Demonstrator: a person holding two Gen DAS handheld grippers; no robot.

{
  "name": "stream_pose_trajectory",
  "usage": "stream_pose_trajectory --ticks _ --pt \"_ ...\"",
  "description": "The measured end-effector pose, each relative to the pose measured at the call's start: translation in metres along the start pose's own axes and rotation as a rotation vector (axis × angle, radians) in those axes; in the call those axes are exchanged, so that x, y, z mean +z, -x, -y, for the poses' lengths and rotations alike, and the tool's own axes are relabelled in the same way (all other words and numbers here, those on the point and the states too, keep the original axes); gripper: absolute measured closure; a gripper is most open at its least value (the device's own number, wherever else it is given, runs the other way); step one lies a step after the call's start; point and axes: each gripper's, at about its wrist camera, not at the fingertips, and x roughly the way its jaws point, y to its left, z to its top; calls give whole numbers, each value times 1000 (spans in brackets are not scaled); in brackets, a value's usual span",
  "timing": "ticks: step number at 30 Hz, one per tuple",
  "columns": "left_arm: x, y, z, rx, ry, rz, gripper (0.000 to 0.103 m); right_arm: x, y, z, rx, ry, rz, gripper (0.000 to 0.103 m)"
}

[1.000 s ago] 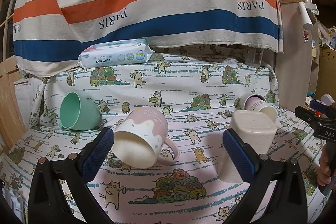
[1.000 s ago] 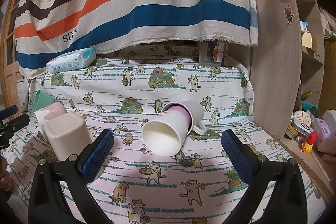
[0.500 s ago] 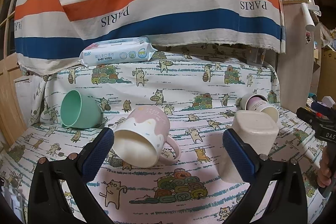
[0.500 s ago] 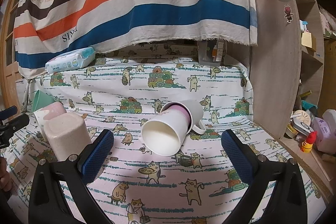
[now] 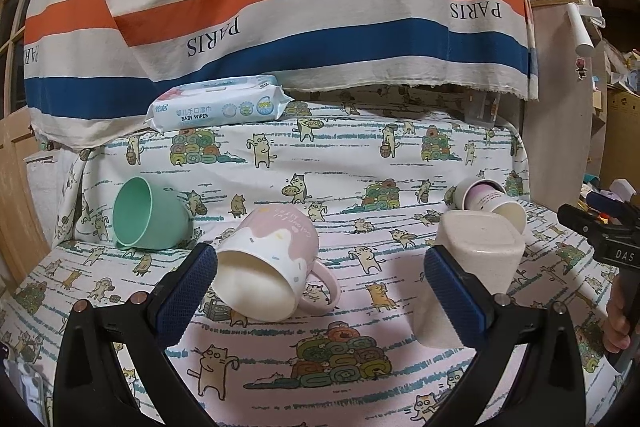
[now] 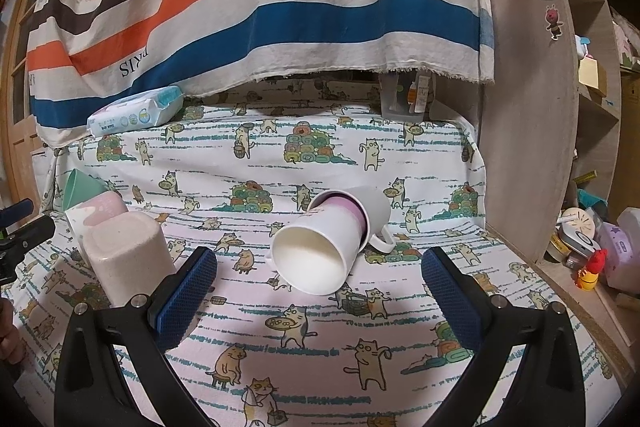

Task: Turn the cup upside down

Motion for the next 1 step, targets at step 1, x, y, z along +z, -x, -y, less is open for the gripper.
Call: stream_pose_trajectory --ticks 1 --pt "0 0 0 0 0 0 0 0 -2 0 18 1 -24 0"
